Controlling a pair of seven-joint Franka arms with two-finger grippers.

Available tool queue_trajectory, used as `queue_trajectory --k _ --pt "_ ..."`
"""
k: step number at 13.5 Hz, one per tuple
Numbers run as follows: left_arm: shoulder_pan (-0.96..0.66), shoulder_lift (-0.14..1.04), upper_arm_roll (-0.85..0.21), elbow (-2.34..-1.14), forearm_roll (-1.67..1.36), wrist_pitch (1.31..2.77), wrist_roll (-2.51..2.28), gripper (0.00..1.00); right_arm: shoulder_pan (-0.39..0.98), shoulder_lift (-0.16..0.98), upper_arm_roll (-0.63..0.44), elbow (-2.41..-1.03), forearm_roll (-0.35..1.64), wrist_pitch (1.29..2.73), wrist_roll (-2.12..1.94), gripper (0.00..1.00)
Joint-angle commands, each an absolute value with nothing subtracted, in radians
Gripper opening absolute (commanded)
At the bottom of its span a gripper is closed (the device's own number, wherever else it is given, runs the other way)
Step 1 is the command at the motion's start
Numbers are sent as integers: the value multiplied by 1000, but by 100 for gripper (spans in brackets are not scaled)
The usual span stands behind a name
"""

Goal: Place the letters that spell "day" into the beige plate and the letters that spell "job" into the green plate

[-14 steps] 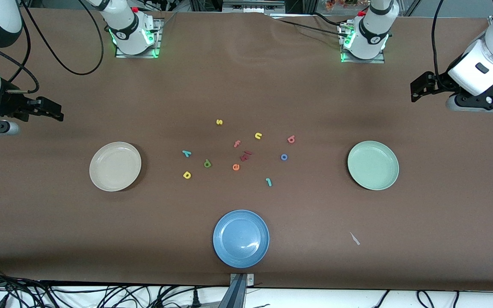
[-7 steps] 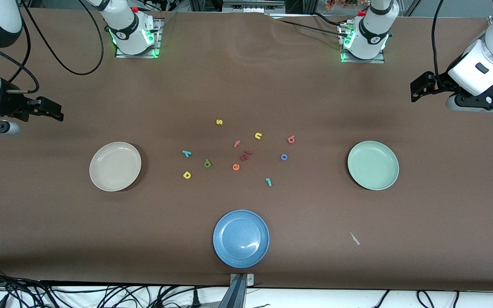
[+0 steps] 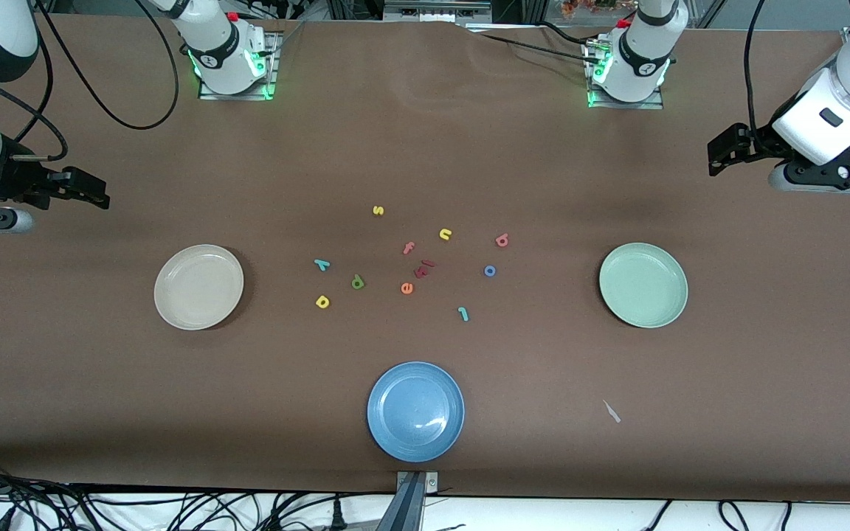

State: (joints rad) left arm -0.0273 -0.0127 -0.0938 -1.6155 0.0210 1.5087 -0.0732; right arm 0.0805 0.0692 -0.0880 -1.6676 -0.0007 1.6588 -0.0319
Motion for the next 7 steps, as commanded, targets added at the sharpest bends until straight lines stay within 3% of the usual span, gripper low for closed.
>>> queue_trajectory --k 1,7 --pt "-26 -20 -97 -1606 43 1491 -58 100 80 63 -81 -1680 11 1654 -22 100" --pt "-31 -17 -98 -1603 38 1493 -61 100 199 129 -77 -1681 17 1634 -18 100"
